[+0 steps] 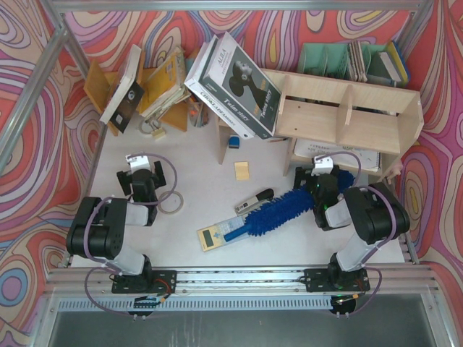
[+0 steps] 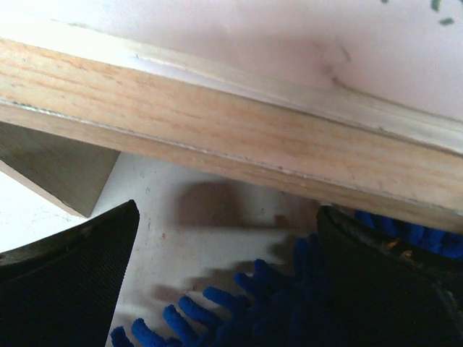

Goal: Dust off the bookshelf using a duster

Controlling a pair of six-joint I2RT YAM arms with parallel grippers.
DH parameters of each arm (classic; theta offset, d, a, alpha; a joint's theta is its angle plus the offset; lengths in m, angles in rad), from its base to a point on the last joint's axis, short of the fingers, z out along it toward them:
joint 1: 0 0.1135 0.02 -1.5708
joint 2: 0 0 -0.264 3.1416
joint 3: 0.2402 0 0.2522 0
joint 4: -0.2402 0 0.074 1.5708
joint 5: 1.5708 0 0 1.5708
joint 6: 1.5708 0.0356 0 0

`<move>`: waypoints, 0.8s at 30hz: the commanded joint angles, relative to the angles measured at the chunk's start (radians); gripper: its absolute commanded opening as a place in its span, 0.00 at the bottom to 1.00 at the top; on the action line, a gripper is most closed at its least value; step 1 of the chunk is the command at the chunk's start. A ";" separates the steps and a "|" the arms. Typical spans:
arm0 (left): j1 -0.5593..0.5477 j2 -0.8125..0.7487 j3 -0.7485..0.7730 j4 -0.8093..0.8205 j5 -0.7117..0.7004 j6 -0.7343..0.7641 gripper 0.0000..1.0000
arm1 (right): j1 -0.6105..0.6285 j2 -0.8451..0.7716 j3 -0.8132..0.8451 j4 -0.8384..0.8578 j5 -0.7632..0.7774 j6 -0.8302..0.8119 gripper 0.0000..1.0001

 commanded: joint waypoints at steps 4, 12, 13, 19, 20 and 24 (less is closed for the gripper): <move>0.015 -0.006 0.018 -0.019 0.010 -0.026 0.99 | -0.012 0.018 0.043 0.041 0.013 0.006 0.99; 0.015 -0.006 0.017 -0.018 0.012 -0.026 0.98 | -0.012 0.018 0.042 0.039 0.017 0.006 0.99; 0.015 -0.005 0.017 -0.018 0.013 -0.027 0.98 | -0.012 0.017 0.042 0.038 0.016 0.007 0.99; 0.015 -0.005 0.017 -0.019 0.012 -0.026 0.98 | -0.013 0.018 0.043 0.040 0.017 0.007 0.99; 0.015 -0.006 0.017 -0.018 0.012 -0.025 0.98 | -0.013 0.018 0.042 0.039 0.016 0.005 0.99; 0.015 -0.006 0.017 -0.018 0.012 -0.027 0.99 | -0.012 0.017 0.042 0.039 0.016 0.006 0.99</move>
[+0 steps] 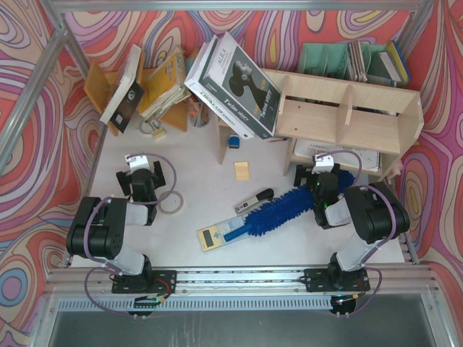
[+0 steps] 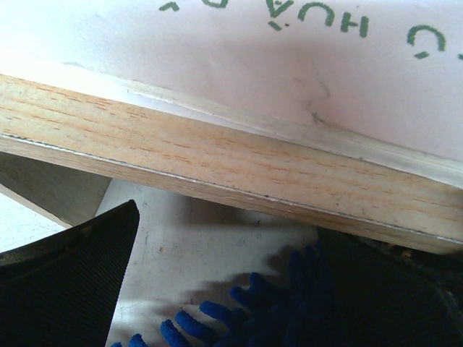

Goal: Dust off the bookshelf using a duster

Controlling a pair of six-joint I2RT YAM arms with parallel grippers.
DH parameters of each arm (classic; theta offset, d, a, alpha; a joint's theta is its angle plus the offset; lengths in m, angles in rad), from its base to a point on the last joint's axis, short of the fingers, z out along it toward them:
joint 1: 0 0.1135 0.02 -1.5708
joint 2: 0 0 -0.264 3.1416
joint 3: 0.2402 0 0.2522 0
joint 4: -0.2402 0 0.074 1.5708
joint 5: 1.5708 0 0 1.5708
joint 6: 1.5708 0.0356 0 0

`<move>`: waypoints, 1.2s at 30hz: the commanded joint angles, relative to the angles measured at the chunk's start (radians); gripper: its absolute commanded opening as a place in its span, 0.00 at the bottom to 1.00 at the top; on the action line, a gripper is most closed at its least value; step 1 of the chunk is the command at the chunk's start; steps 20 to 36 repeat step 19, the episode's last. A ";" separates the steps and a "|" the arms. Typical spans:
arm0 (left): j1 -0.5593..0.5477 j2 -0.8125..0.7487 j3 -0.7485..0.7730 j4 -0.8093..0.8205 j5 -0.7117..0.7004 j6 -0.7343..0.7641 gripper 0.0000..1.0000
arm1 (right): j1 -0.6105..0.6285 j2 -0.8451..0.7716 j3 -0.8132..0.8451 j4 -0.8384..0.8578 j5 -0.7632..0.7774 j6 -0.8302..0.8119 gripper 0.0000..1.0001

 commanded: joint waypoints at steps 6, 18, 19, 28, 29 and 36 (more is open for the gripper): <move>0.007 -0.006 0.011 0.001 0.012 -0.014 0.98 | -0.007 0.006 0.018 0.035 0.012 0.004 0.99; 0.007 -0.005 0.011 0.001 0.011 -0.015 0.99 | -0.019 0.004 0.028 0.011 -0.013 0.010 0.99; 0.007 -0.006 0.011 0.001 0.011 -0.014 0.98 | -0.020 0.004 0.028 0.011 -0.014 0.010 0.99; 0.007 -0.006 0.011 0.001 0.011 -0.014 0.98 | -0.020 0.004 0.028 0.011 -0.014 0.010 0.99; 0.007 -0.006 0.011 0.001 0.011 -0.014 0.98 | -0.020 0.004 0.028 0.011 -0.014 0.010 0.99; 0.007 -0.006 0.011 0.001 0.011 -0.014 0.98 | -0.020 0.004 0.028 0.011 -0.014 0.010 0.99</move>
